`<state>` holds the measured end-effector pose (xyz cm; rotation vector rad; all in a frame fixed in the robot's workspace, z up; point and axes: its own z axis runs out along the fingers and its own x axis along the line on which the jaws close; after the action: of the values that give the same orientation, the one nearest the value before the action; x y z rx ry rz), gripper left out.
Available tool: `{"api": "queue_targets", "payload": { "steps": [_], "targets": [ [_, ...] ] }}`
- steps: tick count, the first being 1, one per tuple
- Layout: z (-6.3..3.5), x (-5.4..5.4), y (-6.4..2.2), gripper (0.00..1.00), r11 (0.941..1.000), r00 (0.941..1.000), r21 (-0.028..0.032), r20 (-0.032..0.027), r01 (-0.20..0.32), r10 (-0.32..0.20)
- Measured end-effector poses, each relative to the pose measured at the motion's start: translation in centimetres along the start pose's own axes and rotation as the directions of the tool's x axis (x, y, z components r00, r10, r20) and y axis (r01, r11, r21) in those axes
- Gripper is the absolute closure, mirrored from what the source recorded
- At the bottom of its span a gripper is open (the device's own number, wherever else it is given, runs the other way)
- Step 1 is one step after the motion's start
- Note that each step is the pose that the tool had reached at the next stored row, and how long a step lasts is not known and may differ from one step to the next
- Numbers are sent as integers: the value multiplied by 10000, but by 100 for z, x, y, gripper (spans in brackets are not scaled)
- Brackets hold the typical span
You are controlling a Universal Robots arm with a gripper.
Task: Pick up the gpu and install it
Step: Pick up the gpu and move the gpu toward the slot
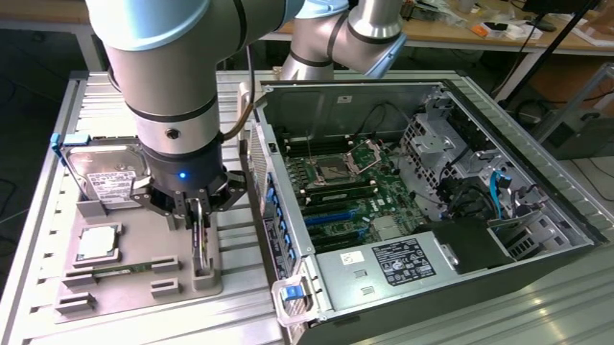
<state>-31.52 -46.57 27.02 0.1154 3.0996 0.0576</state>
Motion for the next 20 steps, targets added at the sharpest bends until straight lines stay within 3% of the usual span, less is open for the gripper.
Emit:
{"api": "queue_targets", "payload": {
  "steps": [20],
  "targets": [
    [-95,-3,4,73,10000,10000,26,2,0,0]
  ]
}}
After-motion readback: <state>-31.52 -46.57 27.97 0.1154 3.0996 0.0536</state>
